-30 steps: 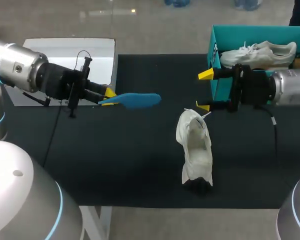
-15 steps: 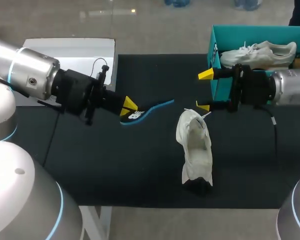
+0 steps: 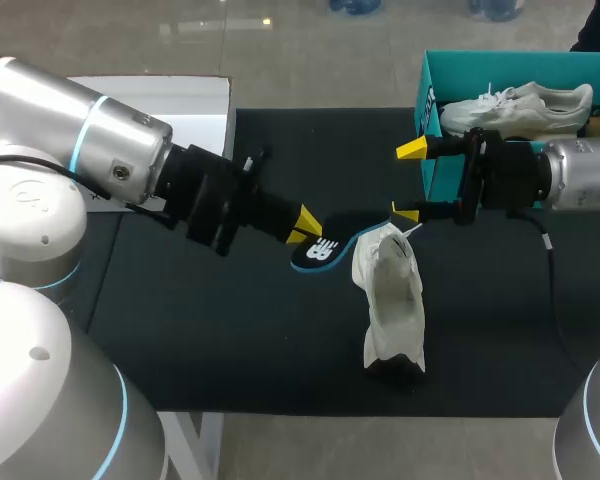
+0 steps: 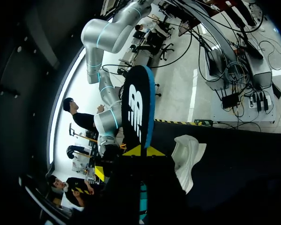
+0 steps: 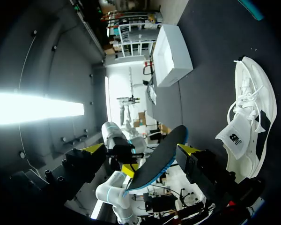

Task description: Take the shoe out of the shoebox, open the shoe tongue, remove and reinsert the insole, then place the shoe into the shoebox

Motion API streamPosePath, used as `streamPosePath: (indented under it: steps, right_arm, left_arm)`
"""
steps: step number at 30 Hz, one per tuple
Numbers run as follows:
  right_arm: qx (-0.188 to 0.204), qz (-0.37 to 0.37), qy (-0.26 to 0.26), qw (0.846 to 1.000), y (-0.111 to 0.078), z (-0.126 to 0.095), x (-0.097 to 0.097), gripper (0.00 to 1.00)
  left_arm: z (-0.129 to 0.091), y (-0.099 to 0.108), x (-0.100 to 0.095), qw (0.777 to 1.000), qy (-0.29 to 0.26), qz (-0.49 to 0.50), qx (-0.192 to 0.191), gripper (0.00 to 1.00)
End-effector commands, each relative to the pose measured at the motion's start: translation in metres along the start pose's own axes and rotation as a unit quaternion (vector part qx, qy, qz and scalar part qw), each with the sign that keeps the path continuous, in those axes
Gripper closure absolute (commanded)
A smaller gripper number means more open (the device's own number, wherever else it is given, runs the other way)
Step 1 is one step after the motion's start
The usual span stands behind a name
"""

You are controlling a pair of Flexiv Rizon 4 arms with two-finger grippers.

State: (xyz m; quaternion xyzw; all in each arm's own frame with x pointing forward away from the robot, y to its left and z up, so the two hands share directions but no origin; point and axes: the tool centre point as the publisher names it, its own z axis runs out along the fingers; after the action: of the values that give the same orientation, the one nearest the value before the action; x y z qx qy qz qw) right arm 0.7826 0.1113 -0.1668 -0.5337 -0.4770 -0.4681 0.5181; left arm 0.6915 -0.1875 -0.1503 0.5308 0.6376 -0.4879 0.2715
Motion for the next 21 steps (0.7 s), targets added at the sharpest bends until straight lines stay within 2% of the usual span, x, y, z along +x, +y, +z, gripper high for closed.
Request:
streamPosePath:
  steps: [1,9,14,21]
  right_arm:
    - [-0.001,0.0,-0.001,1.0,-0.001,0.0,0.0,0.0]
    - [-0.001,0.0,-0.001,1.0,-0.001,0.0,0.0,0.0]
    - [-0.001,0.0,-0.001,1.0,-0.001,0.0,0.0,0.0]
    - [-0.001,0.0,-0.001,1.0,-0.001,0.0,0.0,0.0]
  left_arm:
    - [0.005,0.008,-0.013,1.0,0.0,0.001,-0.008,1.0]
    - [-0.009,0.018,-0.02,0.999,0.0,0.014,-0.033,1.0]
    - [0.005,0.018,-0.019,0.999,0.007,0.022,-0.037,1.0]
    - [0.026,0.015,-0.022,0.999,0.011,0.026,-0.024,1.0]
